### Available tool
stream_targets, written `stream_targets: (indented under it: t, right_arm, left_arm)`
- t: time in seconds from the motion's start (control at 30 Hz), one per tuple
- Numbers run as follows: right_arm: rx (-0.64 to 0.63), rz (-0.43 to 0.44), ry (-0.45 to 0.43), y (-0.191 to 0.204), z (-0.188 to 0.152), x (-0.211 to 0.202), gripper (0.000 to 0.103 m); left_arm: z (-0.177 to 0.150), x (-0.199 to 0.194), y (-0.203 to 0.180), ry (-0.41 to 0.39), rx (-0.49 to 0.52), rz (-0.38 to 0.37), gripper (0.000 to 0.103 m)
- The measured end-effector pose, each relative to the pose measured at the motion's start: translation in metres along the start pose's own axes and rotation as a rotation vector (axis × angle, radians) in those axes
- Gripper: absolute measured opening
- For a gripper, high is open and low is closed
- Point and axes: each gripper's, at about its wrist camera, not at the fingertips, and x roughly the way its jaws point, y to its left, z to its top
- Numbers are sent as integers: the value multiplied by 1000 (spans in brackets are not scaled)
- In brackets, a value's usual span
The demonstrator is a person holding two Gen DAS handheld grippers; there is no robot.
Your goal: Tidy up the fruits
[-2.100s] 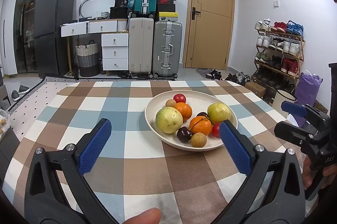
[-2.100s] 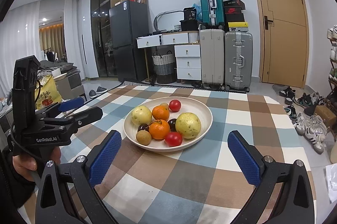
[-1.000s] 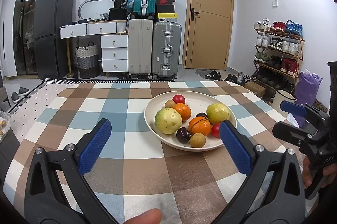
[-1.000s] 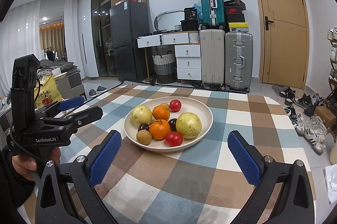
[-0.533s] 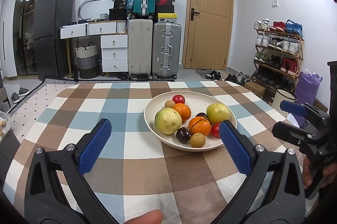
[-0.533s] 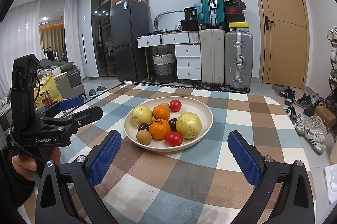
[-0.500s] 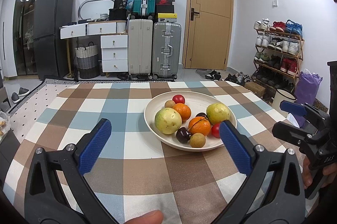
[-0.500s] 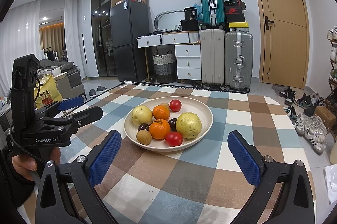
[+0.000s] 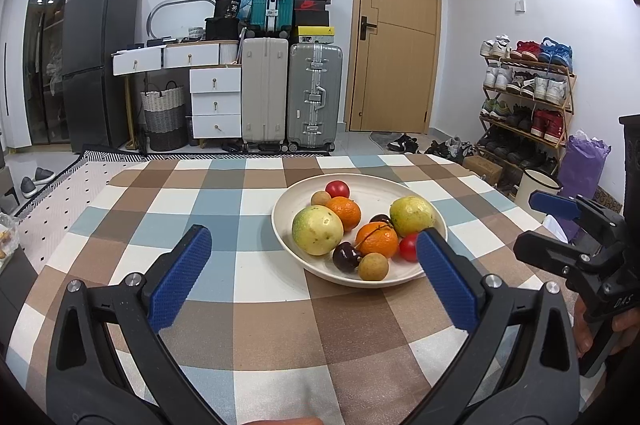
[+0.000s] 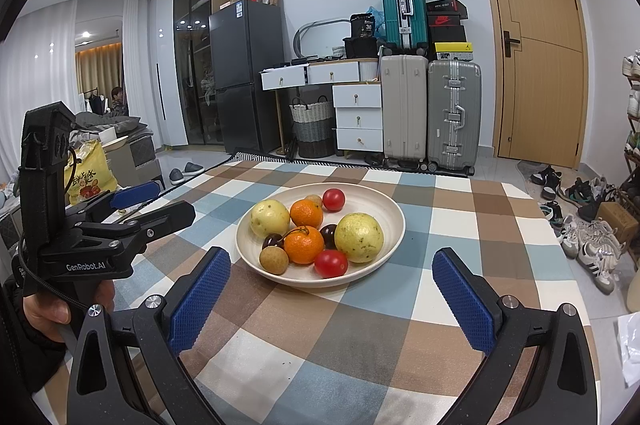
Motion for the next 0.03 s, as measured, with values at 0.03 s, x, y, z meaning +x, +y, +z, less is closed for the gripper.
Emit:
stream_targets:
  t: [0.03]
  right_arm:
    - [0,0,0,0,0,0,103]
  left_arm:
    - [0,0,0,1,0,0,102]
